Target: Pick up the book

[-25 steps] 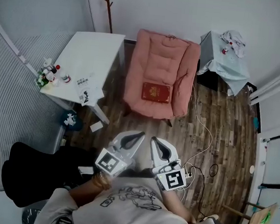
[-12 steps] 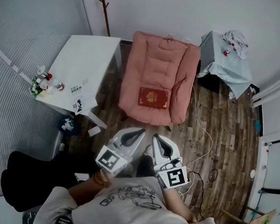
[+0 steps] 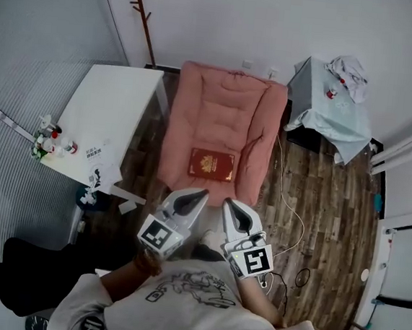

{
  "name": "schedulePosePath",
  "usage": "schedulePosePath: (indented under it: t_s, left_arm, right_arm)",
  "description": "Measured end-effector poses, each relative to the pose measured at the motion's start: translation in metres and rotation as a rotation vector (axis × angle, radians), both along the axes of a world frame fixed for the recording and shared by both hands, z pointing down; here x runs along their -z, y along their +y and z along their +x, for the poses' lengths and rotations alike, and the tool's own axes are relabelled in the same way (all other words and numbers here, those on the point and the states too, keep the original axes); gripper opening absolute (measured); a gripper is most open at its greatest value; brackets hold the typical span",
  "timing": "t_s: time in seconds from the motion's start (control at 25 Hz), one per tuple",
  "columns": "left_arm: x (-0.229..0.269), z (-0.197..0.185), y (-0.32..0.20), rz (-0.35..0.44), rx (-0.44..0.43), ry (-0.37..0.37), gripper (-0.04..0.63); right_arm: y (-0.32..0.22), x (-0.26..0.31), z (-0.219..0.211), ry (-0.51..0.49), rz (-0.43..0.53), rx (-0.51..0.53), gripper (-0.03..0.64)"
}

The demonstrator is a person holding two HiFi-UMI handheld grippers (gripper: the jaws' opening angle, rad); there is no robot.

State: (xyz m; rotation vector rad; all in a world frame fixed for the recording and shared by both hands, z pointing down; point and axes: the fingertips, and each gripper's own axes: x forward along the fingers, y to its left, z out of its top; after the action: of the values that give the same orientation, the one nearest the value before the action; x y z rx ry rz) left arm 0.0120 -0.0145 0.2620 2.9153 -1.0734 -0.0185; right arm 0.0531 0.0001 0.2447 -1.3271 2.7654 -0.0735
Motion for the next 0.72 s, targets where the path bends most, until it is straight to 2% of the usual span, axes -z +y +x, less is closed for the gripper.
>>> schedulePosePath:
  t_s: [0.16,0.28,0.48,0.72]
  left_arm:
    - [0.0,0.018,-0.038,-0.03,0.034,0.021,0.003]
    - [-0.003,0.024,-0.06,-0.024,0.052,0.0,0.003]
    - [-0.007,0.025,-0.09,-0.017,0.06,0.006,0.003]
    - [-0.016,0.014,-0.116,-0.024,0.047,0.001,0.003]
  right_arm:
    - [-0.041,-0.009,0.022,0.017,-0.011,0.012,0.006]
    - [-0.065,-0.012,0.03,0.034,-0.024,0.021,0.006]
    - [-0.098,-0.022,0.03,0.058,-0.038,0.034,0.006]
    - [-0.123,-0.029,0.022,0.024,-0.032,0.018,0.006]
